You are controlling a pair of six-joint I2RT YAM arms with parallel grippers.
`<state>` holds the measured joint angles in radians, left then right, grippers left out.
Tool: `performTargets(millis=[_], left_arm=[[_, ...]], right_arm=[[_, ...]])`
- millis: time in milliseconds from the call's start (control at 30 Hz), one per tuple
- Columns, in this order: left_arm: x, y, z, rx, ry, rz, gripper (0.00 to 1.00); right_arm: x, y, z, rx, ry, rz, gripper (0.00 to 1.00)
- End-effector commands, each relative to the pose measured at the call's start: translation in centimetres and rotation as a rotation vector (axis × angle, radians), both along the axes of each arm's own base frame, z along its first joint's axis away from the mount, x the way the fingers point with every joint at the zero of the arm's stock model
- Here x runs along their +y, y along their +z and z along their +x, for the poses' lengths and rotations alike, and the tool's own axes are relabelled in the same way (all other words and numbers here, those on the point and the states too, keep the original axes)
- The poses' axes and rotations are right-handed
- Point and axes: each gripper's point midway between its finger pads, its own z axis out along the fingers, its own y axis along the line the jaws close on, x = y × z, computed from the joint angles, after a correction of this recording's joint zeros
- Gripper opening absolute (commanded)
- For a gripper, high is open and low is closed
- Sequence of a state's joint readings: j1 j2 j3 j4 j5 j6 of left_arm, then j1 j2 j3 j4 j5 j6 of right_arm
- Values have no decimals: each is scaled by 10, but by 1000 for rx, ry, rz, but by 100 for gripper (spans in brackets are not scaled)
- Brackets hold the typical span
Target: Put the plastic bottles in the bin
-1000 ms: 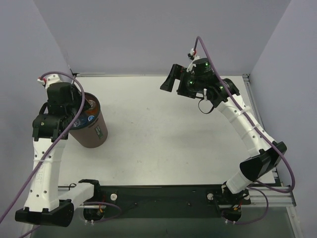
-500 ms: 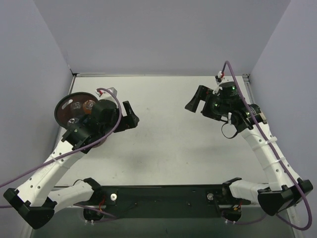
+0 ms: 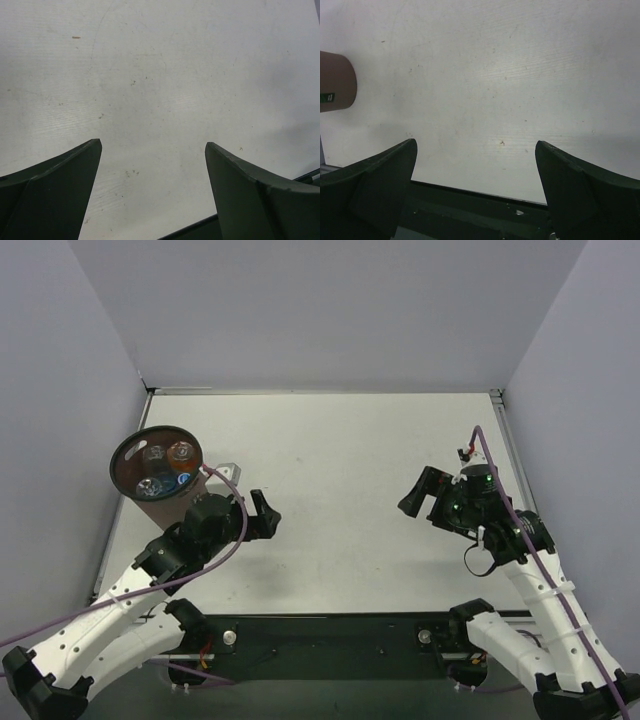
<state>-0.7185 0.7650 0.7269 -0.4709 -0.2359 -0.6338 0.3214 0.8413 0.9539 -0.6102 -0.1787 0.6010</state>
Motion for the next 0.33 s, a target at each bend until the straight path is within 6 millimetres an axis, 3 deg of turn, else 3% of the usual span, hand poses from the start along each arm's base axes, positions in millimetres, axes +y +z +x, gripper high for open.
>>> performTargets(millis=[0,300], left_arm=[[-7,35,12,-157,-1,-94,96],[-11,33,11,-136,-18,-89,96]], right_arm=[[-3,1,0,-29,-4,-5,100],[-3,13,2,-76,-13,11,99]])
